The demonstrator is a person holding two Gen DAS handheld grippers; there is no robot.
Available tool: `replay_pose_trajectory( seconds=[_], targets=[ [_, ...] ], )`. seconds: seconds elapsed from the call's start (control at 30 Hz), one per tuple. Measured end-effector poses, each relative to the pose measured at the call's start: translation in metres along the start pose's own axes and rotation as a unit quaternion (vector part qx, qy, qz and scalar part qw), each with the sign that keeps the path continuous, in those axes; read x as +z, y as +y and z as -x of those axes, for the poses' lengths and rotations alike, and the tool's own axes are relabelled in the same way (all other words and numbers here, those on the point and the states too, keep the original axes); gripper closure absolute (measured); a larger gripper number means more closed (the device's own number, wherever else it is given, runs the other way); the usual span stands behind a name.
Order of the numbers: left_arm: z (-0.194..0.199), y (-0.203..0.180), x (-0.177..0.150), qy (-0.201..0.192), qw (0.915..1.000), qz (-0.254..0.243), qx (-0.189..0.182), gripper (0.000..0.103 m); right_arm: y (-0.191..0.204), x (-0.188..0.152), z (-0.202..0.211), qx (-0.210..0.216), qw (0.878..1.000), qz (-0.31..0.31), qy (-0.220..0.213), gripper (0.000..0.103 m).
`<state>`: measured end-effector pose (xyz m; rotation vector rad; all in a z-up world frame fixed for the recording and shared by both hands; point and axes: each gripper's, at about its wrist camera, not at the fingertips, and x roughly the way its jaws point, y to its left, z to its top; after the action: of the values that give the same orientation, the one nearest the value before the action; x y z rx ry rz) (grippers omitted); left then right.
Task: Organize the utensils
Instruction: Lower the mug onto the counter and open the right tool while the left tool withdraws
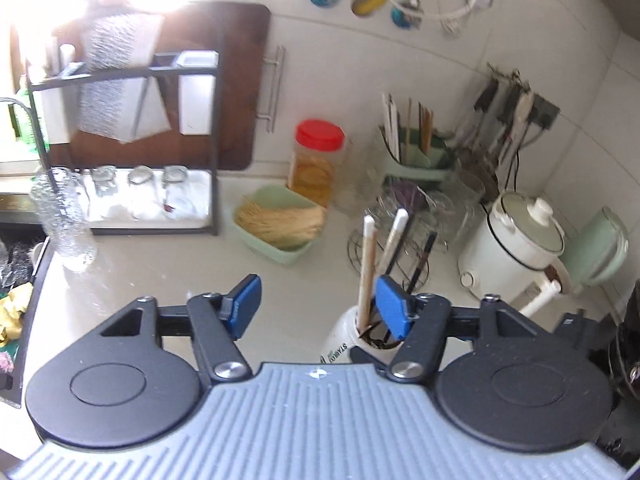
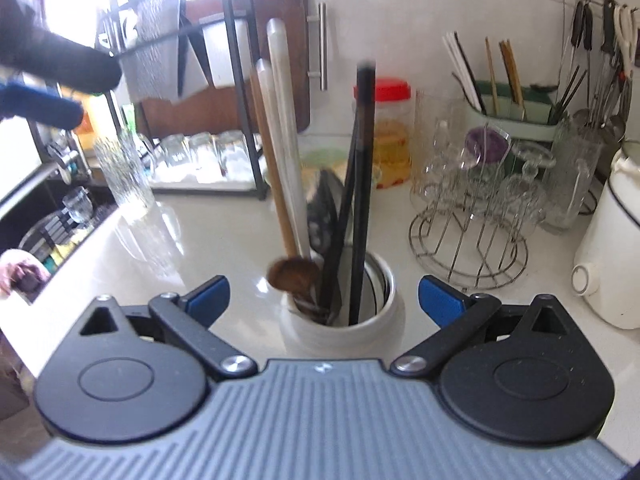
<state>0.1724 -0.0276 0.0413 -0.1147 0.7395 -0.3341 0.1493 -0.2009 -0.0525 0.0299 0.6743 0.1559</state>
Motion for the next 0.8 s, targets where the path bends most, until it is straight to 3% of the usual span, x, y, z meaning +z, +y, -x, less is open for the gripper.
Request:
replay_pose_trajectory(
  seconds=[0.33, 0.8],
  targets=[
    [0.040, 0.008, -0.012, -0.023, 0.9996, -0.007, 0.017, 0.013, 0.006, 0.020, 0.073, -0.022, 0.999, -0.039, -0.027, 0.001],
    [0.076, 0.018, -0.056, -0.008, 0.9995, -0.010, 0.030, 0.007, 0.028, 0.008, 0.140, -0.041, 0.996, -0.071, -0.042, 0.001]
  ],
)
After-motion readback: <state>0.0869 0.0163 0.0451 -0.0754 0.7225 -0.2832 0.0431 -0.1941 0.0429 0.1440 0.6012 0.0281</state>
